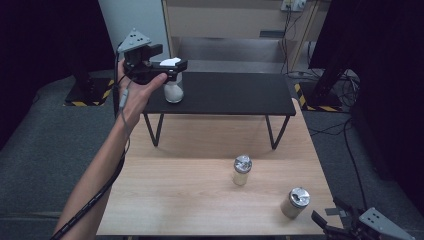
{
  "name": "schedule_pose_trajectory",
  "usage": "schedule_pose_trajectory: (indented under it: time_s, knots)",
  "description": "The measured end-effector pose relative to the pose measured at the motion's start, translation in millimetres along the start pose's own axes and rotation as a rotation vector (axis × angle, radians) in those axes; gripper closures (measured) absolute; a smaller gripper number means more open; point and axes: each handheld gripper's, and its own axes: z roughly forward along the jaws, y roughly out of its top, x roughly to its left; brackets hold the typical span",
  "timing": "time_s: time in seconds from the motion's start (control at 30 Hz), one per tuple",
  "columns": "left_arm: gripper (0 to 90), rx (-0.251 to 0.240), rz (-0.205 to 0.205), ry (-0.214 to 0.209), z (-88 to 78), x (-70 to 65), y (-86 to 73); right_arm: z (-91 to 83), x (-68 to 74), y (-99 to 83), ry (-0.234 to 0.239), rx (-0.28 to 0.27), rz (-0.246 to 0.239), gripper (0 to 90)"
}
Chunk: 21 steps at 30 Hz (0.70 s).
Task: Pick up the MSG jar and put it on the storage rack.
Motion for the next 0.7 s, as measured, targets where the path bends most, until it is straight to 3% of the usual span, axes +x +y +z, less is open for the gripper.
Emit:
schedule_pose_trajectory:
  time_s: [0.13, 0.3, 0.5, 0.7]
  knots:
    - [5.3, -0.008, 0.037, -0.024, -13.0, -6.0, 0.2, 0.1, 0.4, 0.2, 0.0, 0.001, -0.001, 3.5]
    - [3.8, -0.021, 0.04, -0.092, -28.3, -7.3, -5.7, 0.3, 0.6, 0.5, 0.0, 0.001, -0.002, 3.5]
    - [2.0, -0.025, 0.068, -0.144, -43.7, -14.3, -16.4, 0.5, 1.0, 0.8, 0.0, 0.002, -0.004, 3.5]
    - [1.1, -0.039, 0.075, -0.162, -58.9, -23.1, -32.8, 0.3, 1.5, 1.0, -0.003, 0.003, -0.005, 3.5]
